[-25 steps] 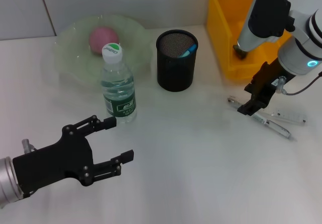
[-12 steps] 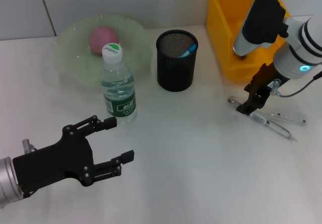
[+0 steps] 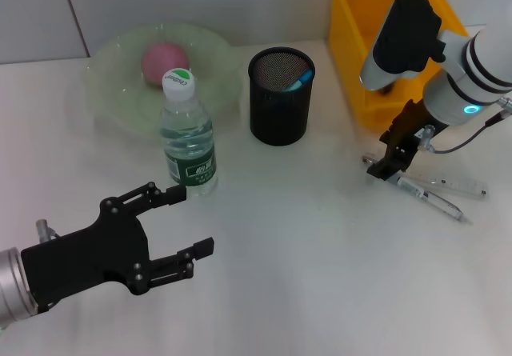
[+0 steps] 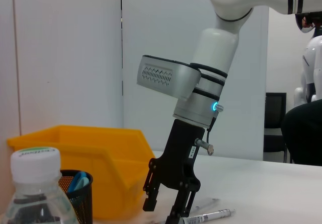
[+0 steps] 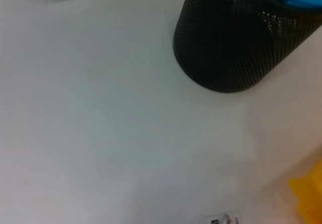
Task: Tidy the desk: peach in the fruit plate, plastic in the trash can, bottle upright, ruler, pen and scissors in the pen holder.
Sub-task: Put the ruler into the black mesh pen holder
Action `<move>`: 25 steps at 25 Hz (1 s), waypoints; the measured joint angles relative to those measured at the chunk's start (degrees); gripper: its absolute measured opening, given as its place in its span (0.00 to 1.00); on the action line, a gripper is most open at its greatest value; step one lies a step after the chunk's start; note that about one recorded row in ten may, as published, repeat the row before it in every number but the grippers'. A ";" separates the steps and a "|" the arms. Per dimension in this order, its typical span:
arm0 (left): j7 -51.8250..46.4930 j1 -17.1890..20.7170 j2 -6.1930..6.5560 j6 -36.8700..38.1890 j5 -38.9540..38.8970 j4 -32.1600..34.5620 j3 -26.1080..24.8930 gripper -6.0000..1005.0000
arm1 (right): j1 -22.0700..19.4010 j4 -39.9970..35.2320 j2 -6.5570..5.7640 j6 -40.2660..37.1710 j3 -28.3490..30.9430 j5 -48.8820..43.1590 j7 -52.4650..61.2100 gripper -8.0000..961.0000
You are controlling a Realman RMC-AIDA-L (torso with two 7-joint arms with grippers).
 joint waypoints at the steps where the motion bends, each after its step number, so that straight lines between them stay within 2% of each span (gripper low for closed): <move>1: 0.00 -0.04 0.00 0.00 0.00 0.00 0.00 0.77 | 0.09 0.28 0.00 0.20 0.00 0.01 -0.02 0.65; 22: -0.03 -0.21 0.00 0.47 0.05 -0.03 0.00 0.77 | 1.66 4.03 0.03 2.37 0.01 0.04 0.38 0.65; 25: -0.11 -0.21 0.00 0.59 0.03 0.00 0.00 0.77 | 1.92 4.56 0.02 2.07 0.19 0.04 0.47 0.62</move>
